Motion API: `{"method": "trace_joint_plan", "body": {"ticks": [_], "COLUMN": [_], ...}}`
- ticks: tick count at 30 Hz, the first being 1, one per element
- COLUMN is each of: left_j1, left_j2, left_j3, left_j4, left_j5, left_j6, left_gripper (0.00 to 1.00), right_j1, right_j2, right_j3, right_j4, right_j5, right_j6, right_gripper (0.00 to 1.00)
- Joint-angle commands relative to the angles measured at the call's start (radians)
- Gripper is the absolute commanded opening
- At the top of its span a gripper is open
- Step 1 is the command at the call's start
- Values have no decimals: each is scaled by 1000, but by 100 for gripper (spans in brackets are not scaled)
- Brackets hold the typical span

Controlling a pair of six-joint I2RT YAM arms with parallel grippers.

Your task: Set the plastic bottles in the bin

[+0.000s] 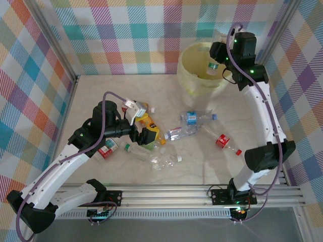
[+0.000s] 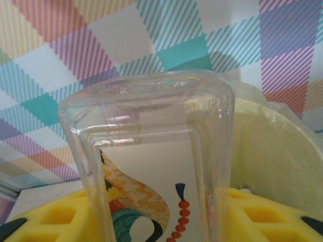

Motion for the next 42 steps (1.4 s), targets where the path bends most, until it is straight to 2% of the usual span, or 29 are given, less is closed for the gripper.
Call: {"method": "trace_joint_plan", "body": {"ticks": [1,5,16,21,24,29,37,42], "left_j1": [-11,-11,-11,-11,-10,-11,-10,-11], "left_j2": [-1,0,3,5,6,4,4,5], "left_j3": [11,12,11,12,12,14,14,14], "left_j4": [10,8,6,5,5,4,6,9], "left_j5": [-3,-4,-8,-8,-6,-8,-4,-7], "left_j6": [1,1,4,3,1,1,-2,-6], "left_gripper": [100,100,100,100,100,100,100,100], "right_j1": [-13,-25,-46,-46,-46,-46,-46,-46], "right_j2": [57,136,198,196,194,171,94,-4], "right_j3": [67,114,27,24,22,20,37,-43], "right_j4": [-14,-66,-101,-125,-133,-132,-113,-57], "right_j5": [33,74,48,42,42,30,-13,-95], "right_j6": [9,-3,19,27,25,23,-30,-93], "right_gripper": [49,48,52,58,70,80,83,83]}}
